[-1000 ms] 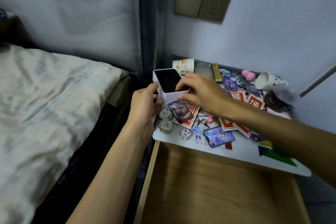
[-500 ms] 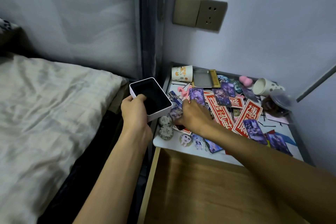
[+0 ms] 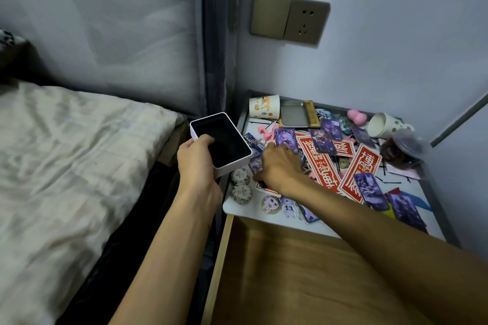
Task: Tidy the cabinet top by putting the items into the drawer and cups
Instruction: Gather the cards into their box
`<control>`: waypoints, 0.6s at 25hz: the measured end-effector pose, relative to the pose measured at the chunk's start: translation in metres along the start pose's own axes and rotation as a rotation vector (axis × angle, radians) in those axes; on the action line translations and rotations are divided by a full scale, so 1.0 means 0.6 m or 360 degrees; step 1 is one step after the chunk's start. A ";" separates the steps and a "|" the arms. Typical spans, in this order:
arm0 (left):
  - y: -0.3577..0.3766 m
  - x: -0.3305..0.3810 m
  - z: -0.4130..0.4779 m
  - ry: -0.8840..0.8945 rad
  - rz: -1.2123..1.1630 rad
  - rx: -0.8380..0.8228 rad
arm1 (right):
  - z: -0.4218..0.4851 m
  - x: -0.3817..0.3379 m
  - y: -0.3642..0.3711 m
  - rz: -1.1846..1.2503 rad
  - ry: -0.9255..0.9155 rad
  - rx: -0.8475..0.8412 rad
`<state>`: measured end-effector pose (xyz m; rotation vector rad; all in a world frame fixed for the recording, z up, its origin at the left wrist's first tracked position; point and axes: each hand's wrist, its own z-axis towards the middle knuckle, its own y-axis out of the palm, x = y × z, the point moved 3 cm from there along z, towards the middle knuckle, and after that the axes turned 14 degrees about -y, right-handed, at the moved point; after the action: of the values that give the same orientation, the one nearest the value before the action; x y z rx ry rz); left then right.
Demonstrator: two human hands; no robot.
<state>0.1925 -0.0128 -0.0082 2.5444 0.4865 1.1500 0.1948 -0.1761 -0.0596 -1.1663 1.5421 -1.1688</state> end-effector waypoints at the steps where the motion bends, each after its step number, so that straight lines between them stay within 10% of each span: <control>1: 0.000 -0.001 0.000 -0.0001 0.0004 -0.0002 | 0.003 0.001 -0.002 0.0004 0.0013 0.0014; 8: 0.002 0.001 -0.004 -0.0025 -0.0002 -0.0030 | 0.022 0.057 -0.045 0.0957 0.0095 0.0349; 15: 0.009 0.004 -0.014 -0.0026 0.0026 -0.0090 | 0.067 0.112 -0.083 0.0652 0.0339 0.0134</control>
<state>0.1883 -0.0154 0.0009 2.5123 0.4238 1.1314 0.2287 -0.2549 -0.0249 -0.6425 1.7704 -1.0890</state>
